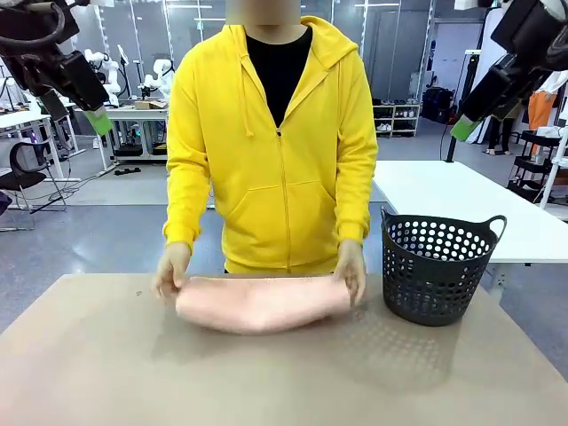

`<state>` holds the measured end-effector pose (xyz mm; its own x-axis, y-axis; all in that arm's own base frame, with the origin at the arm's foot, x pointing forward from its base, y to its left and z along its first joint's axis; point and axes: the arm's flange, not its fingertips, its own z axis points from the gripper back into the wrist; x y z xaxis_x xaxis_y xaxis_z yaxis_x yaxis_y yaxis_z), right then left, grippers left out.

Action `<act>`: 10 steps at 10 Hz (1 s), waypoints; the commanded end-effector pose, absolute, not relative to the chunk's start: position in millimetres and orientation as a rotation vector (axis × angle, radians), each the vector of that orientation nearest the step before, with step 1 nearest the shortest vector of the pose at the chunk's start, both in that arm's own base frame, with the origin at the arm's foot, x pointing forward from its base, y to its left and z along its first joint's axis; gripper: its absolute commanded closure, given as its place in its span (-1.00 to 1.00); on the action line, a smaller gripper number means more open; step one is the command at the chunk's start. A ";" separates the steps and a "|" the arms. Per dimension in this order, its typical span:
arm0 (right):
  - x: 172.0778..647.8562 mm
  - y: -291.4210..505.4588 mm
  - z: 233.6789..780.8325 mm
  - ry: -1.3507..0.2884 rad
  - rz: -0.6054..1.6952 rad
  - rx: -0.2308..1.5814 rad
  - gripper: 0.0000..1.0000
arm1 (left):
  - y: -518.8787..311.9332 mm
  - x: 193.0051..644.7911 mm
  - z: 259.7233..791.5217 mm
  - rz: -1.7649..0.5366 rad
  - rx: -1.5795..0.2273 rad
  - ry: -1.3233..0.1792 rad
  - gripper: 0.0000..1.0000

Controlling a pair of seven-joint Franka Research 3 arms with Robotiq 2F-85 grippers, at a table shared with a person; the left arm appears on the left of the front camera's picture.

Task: Fold the towel.
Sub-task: Release the end of the 100 cm Hotel Towel you were holding, then pick up the 100 cm Hotel Towel and place it on the left side of the table.

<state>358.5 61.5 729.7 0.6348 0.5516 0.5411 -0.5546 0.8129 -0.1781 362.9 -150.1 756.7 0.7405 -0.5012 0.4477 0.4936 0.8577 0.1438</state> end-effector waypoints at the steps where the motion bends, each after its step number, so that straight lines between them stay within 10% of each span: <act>1: 356.8 59.3 734.2 -0.627 0.626 -0.002 -1.00 | -146.6 362.2 759.3 -0.564 0.024 -0.494 -1.00; 10: 356.8 59.3 734.2 -0.627 0.626 -0.002 -1.00 | -146.6 362.2 759.3 -0.564 0.024 -0.494 -1.00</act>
